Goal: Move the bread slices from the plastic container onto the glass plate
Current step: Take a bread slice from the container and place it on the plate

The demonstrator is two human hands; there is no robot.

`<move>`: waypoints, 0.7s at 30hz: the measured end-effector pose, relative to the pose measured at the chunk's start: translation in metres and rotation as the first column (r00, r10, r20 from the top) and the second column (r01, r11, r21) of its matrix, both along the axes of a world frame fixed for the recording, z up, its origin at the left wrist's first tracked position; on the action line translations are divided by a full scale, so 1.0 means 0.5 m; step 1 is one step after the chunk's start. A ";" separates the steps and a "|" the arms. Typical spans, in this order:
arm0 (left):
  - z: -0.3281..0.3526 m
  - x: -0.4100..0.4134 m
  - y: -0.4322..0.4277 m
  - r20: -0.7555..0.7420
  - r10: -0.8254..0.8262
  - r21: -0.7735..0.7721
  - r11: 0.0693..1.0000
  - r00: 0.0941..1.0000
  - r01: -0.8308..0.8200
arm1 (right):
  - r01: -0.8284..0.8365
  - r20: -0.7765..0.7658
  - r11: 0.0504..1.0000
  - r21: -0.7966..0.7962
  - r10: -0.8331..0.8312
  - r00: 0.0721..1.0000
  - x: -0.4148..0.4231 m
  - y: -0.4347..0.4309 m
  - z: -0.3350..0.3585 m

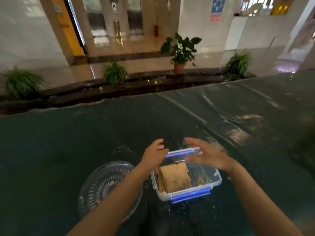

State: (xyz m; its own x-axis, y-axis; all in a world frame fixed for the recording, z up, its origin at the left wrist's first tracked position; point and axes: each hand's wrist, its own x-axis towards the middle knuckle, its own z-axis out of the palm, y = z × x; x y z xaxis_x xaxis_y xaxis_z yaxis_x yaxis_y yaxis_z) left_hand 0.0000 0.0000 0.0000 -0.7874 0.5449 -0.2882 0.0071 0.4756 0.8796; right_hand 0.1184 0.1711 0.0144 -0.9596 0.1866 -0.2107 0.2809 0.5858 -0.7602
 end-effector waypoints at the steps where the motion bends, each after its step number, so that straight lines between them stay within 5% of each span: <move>1: -0.016 0.012 0.002 -0.024 -0.009 -0.053 0.999 1.000 0.008 | 0.024 0.012 1.000 -0.013 -0.024 1.000 0.006 -0.004 -0.017; 7: -0.108 0.061 0.018 -0.033 -0.016 -0.253 0.967 0.999 0.007 | 0.109 0.120 0.991 -0.081 -0.099 0.988 0.037 -0.015 -0.132; 12: -0.154 0.082 0.037 -0.017 -0.038 -0.275 0.961 0.999 0.032 | 0.093 0.175 0.994 -0.054 -0.082 0.981 0.031 -0.020 -0.178; 21: -0.208 0.084 0.079 0.077 0.189 -0.325 0.933 0.979 -0.154 | 0.221 0.325 0.971 0.085 -0.237 0.916 -0.033 -0.016 -0.247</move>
